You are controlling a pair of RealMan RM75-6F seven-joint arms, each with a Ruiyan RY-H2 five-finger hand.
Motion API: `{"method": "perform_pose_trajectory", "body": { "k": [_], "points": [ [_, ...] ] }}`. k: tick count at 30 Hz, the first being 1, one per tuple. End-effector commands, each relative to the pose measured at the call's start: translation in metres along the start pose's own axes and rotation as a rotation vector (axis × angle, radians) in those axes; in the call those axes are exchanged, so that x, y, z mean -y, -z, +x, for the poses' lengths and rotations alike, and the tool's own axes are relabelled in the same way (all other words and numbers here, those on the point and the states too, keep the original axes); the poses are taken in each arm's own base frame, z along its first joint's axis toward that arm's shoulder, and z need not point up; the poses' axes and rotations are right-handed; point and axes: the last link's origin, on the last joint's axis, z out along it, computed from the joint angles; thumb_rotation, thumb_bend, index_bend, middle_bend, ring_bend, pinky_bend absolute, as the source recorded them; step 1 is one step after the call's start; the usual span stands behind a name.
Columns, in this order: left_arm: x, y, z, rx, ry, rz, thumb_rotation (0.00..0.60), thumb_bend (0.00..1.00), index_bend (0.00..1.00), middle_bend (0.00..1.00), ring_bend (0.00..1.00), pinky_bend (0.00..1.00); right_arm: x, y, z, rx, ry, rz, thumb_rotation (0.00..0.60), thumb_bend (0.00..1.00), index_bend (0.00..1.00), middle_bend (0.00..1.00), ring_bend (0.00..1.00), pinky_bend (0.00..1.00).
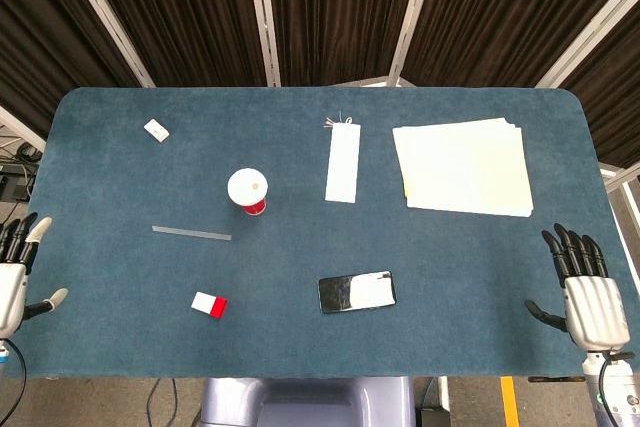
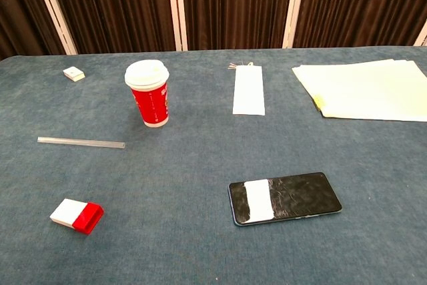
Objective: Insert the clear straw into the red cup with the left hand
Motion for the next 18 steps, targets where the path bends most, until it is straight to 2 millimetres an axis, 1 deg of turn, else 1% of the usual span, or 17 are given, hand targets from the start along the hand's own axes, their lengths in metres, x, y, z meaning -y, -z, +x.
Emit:
{"method": "perform_pose_trajectory", "body": {
  "k": [1, 5, 7, 9, 12, 14, 15, 18],
  "points": [
    [-0.001, -0.001, 0.0, 0.005, 0.0, -0.003, 0.6, 0.0, 0.06, 0.0, 0.0, 0.0, 0.0, 0.0, 0.0, 0.002, -0.001, 0.0, 0.6, 0.12, 0.0, 0.0, 0.0, 0.0],
    [-0.005, -0.007, -0.001, 0.018, 0.012, -0.013, 0.6, 0.01, 0.12, 0.0, 0.0, 0.0, 0.0, 0.0, 0.0, 0.007, -0.005, 0.001, 0.6, 0.12, 0.0, 0.0, 0.0, 0.0],
    [-0.011, -0.014, -0.001, 0.028, 0.011, -0.028, 0.6, 0.04, 0.19, 0.0, 0.0, 0.0, 0.0, 0.0, 0.0, 0.007, -0.007, 0.001, 0.6, 0.12, 0.0, 0.0, 0.0, 0.0],
    [-0.018, -0.023, -0.001, 0.029, -0.008, -0.042, 0.6, 0.09, 0.32, 0.0, 0.0, 0.0, 0.0, 0.0, 0.0, 0.009, -0.011, 0.001, 0.6, 0.12, 0.0, 0.0, 0.0, 0.0],
    [-0.028, -0.037, -0.005, 0.051, -0.011, -0.048, 0.6, 0.17, 0.43, 0.0, 0.0, 0.0, 0.0, 0.0, 0.0, 0.009, -0.015, 0.0, 0.6, 0.12, 0.0, 0.0, 0.0, 0.0],
    [-0.034, -0.047, -0.009, 0.067, -0.025, -0.053, 0.6, 0.2, 0.47, 0.0, 0.0, 0.0, 0.0, -0.001, 0.0, 0.011, -0.016, -0.001, 0.6, 0.13, 0.0, 0.0, 0.0, 0.0],
    [-0.039, -0.056, -0.013, 0.076, -0.04, -0.063, 0.6, 0.22, 0.48, 0.0, 0.0, 0.0, 0.0, -0.001, 0.0, 0.012, -0.019, -0.003, 0.6, 0.13, 0.0, 0.0, 0.0, 0.0],
    [-0.048, -0.072, -0.022, 0.094, -0.058, -0.062, 0.6, 0.26, 0.51, 0.0, 0.0, 0.0, -0.001, -0.001, 0.0, 0.014, -0.023, -0.006, 0.6, 0.12, 0.0, 0.0, 0.0, 0.0]
  ]
}}
